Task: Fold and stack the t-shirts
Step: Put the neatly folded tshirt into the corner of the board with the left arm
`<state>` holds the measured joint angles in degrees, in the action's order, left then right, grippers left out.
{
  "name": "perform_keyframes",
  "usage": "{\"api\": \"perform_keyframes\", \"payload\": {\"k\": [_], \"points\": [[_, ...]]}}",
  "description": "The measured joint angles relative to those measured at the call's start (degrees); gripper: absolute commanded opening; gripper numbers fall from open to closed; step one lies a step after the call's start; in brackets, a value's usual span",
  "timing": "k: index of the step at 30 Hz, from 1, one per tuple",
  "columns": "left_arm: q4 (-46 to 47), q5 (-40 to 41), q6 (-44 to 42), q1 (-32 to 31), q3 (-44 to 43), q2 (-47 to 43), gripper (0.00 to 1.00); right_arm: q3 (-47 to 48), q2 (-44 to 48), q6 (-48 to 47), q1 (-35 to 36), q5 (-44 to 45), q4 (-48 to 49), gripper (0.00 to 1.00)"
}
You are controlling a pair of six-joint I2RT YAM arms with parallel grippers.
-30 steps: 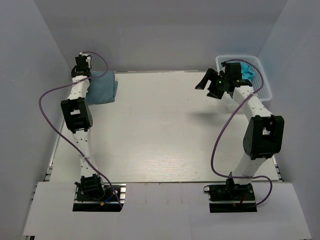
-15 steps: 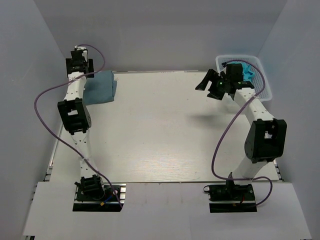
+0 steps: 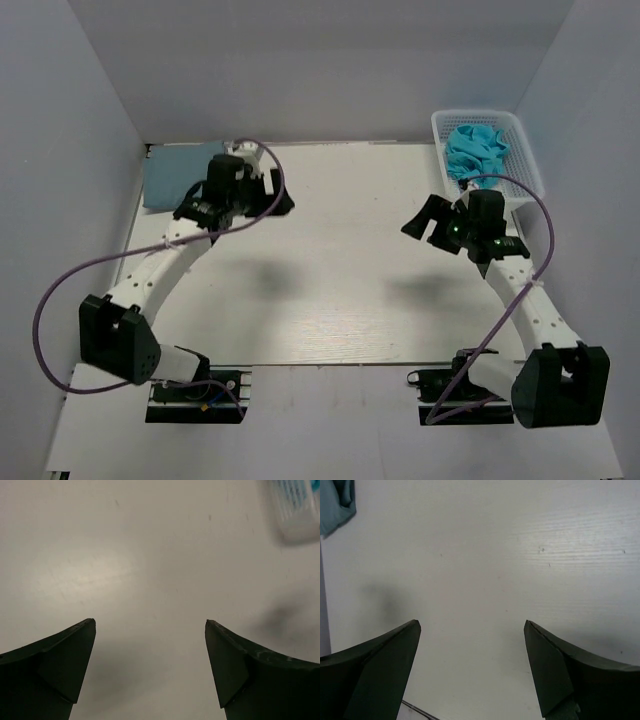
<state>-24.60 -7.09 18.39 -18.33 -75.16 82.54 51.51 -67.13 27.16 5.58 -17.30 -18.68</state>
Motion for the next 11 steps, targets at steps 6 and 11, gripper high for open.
{"api": "perform_keyframes", "payload": {"k": [6,11], "points": [[-4.26,2.23,5.18,-3.41,21.44,-15.63,1.00,-12.07,10.01,-0.57,-0.02,-0.50,0.33,0.90],[-6.21,6.05,6.64,-3.43,22.18,-24.13,1.00,-15.45,14.12,-0.59,-0.02,-1.22,1.68,0.90]]}}
